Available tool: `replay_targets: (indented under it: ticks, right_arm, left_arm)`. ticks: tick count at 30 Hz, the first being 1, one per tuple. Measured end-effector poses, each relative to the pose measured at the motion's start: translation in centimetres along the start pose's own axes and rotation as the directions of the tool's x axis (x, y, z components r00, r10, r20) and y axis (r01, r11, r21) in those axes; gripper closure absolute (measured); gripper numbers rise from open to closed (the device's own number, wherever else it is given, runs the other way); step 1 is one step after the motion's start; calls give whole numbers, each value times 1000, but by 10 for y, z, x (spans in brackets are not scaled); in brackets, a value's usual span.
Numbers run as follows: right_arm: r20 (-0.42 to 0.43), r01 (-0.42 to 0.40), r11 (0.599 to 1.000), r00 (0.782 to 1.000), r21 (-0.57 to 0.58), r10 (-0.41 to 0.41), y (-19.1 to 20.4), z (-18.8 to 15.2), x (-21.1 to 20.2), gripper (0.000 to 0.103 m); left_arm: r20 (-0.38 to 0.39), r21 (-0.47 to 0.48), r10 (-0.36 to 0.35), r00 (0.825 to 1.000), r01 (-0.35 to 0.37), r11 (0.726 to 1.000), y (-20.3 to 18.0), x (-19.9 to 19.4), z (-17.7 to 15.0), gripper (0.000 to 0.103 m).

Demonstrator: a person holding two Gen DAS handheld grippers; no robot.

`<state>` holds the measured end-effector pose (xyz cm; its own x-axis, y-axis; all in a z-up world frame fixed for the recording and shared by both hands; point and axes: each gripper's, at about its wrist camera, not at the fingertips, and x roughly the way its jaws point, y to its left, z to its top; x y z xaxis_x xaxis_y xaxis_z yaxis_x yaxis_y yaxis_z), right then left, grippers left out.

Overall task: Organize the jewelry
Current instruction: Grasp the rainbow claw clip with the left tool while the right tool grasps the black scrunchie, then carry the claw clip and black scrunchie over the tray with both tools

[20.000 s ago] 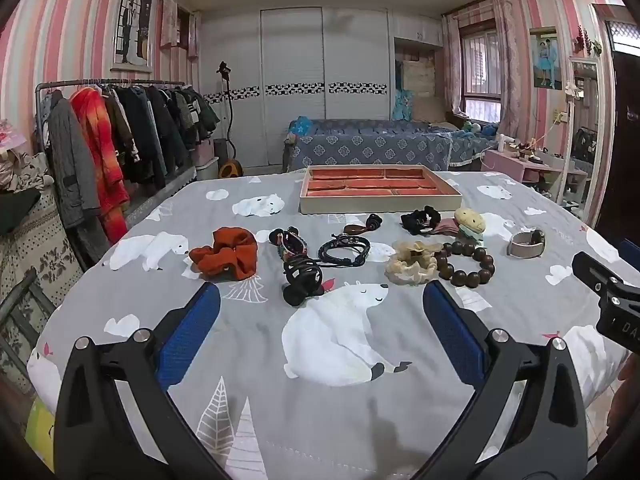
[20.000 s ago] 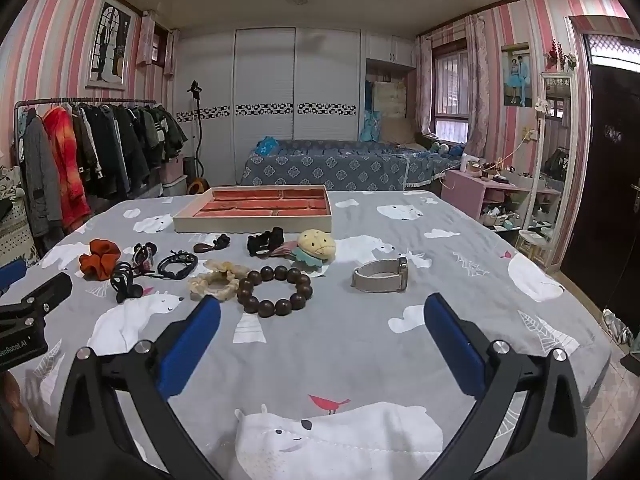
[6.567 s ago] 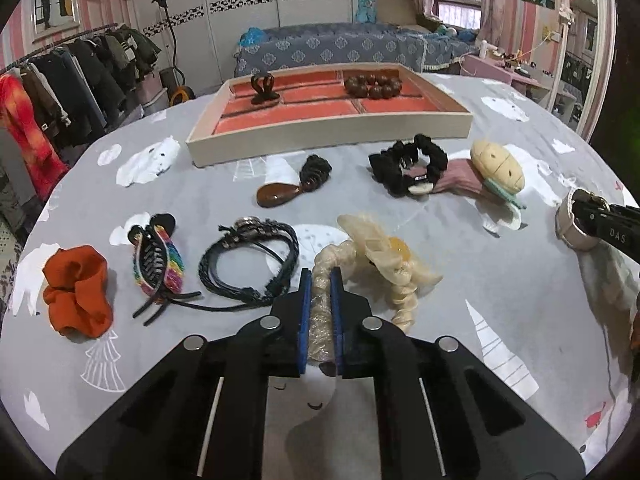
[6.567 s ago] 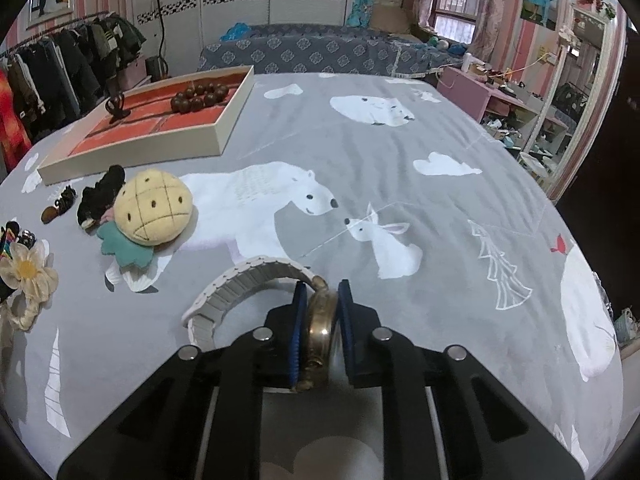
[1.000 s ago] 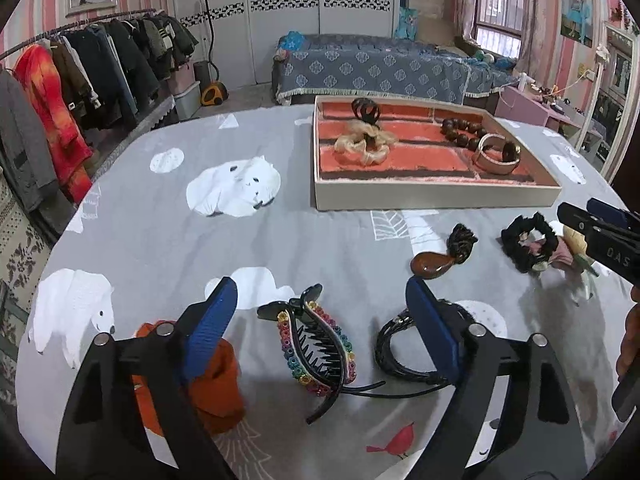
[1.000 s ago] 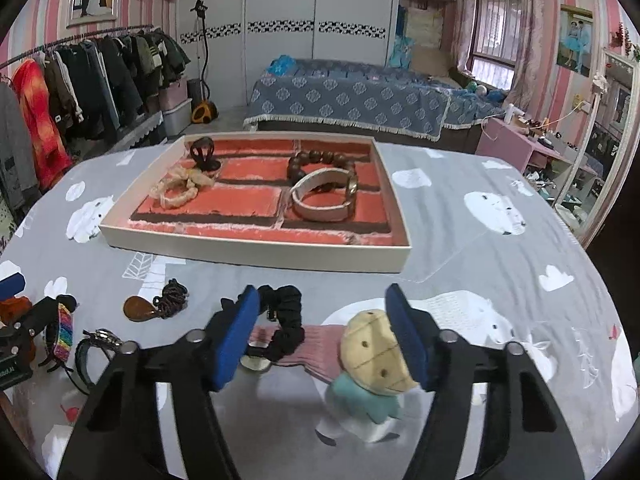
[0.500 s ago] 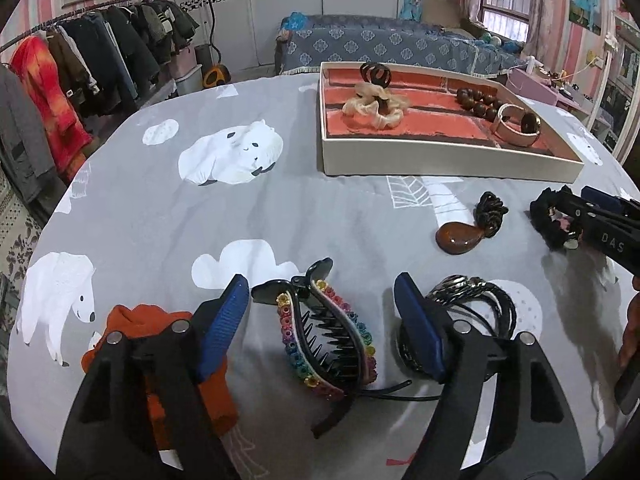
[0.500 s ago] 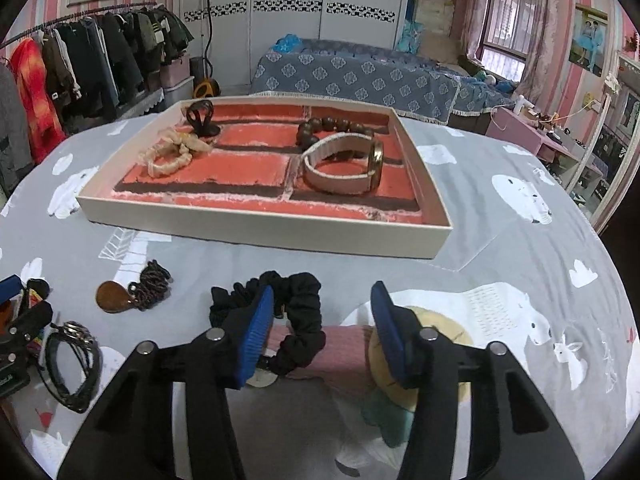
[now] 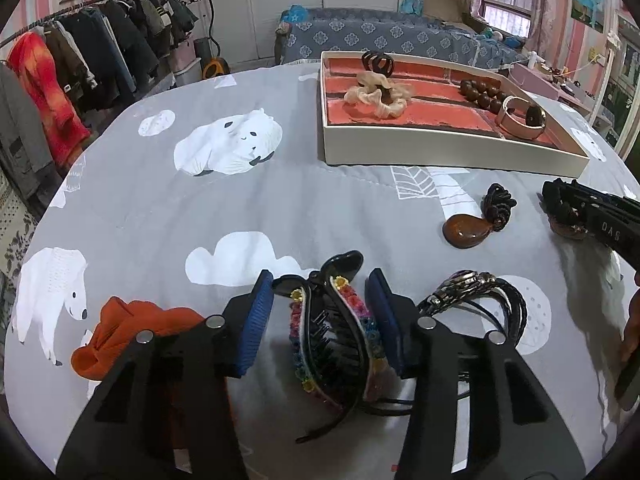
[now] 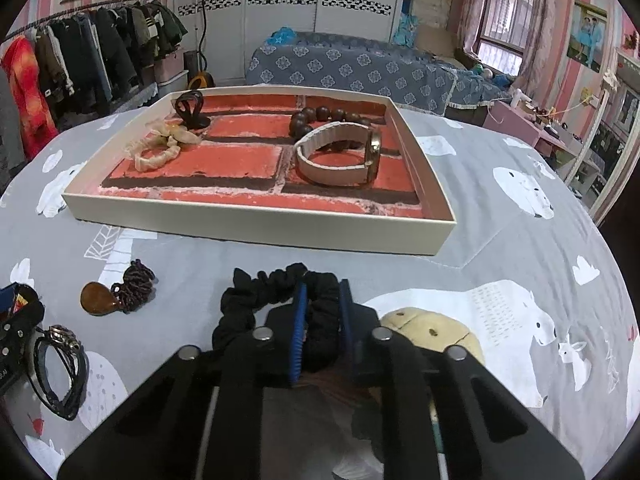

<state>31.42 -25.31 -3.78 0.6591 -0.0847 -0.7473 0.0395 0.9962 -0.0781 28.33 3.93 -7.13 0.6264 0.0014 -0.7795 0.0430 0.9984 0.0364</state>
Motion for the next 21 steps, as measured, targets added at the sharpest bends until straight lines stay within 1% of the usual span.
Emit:
replay_targets:
  ticks: [4, 6, 16, 21]
  right_arm:
    - [19, -11, 1000, 1000, 21, 10, -5, 0, -5, 91]
    - [31, -31, 999, 999, 35, 30, -8, 0, -9, 91]
    - [97, -73, 997, 993, 30, 69, -11, 14, -42, 91]
    - [114, -88, 996, 990, 24, 85, -11, 18, -54, 91]
  left_arm:
    - [7, 1, -2, 1000, 2, 1000, 0, -3, -1, 57]
    - [14, -3, -3, 1000, 3, 1000, 0, -5, 0, 57]
    - [90, -15, -18, 996, 20, 1000, 2, -37, 7, 62]
    - [106, -15, -26, 994, 28, 1000, 1, -46, 12, 62]
